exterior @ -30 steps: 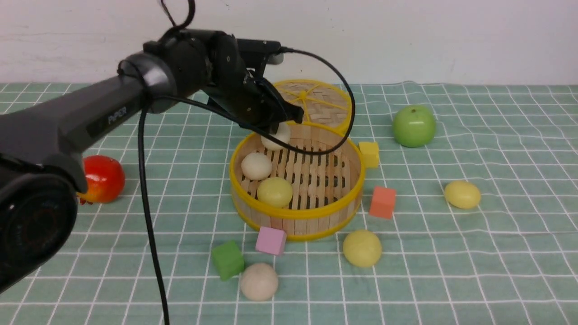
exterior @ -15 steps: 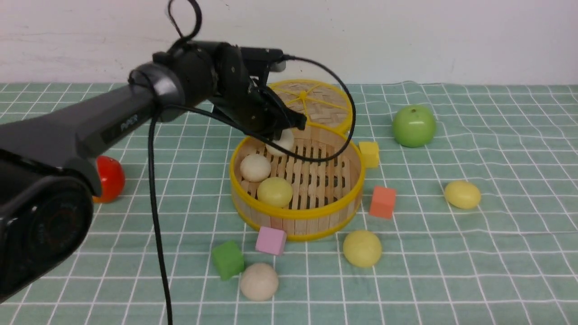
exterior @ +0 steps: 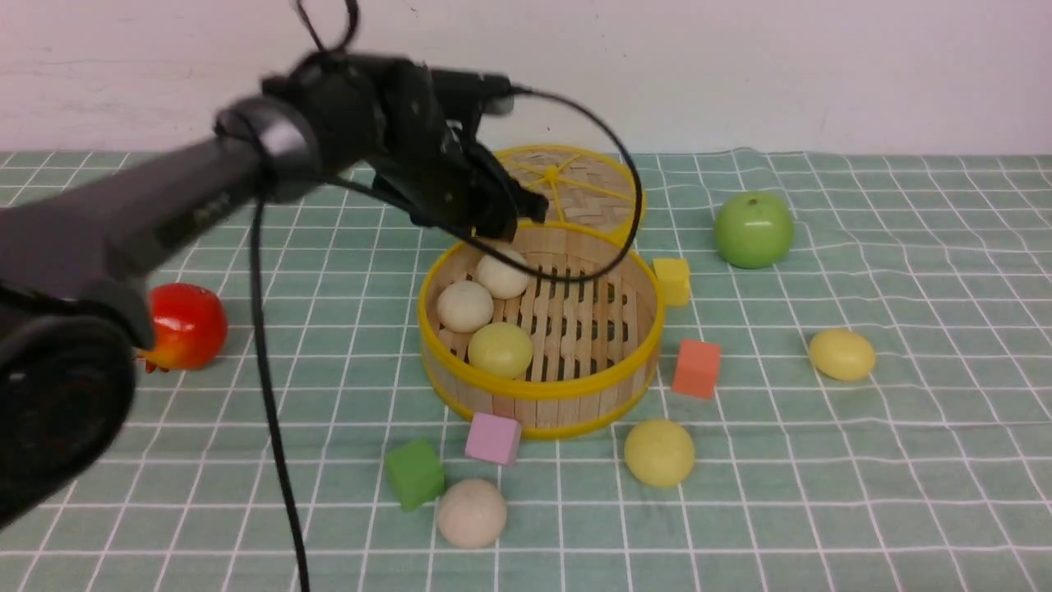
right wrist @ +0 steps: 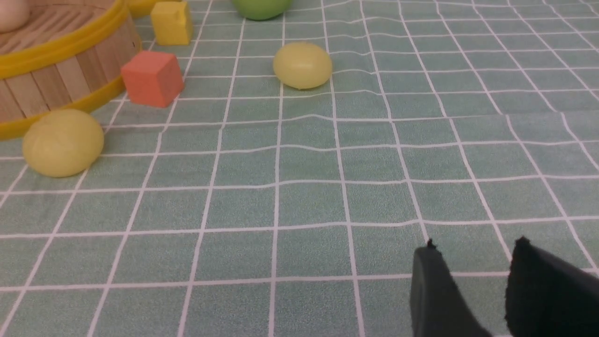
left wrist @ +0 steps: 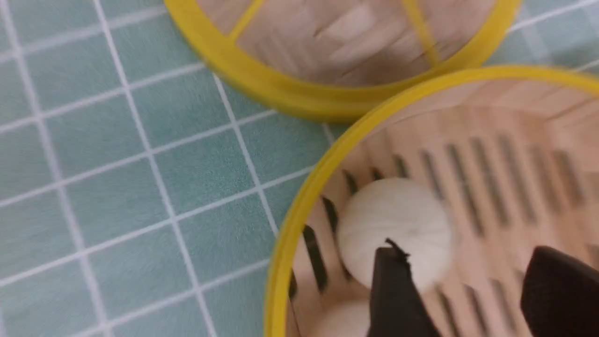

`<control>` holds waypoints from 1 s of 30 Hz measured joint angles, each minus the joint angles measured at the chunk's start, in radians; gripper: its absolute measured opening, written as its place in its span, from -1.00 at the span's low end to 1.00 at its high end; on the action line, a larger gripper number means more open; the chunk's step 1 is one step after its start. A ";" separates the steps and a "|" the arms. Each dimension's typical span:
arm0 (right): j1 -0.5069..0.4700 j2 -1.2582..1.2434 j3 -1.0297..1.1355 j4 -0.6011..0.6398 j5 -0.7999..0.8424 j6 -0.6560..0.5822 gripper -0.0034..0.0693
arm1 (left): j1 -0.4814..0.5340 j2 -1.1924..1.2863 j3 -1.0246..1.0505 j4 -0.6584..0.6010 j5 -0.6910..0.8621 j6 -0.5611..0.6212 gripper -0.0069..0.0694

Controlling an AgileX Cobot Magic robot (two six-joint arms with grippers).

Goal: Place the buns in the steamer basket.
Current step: Use the left arm to grab a steamed stuffed bun

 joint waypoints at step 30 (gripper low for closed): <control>0.000 0.000 0.000 -0.002 0.000 0.000 -0.25 | -0.233 -0.371 0.675 -0.023 0.074 -0.071 -0.66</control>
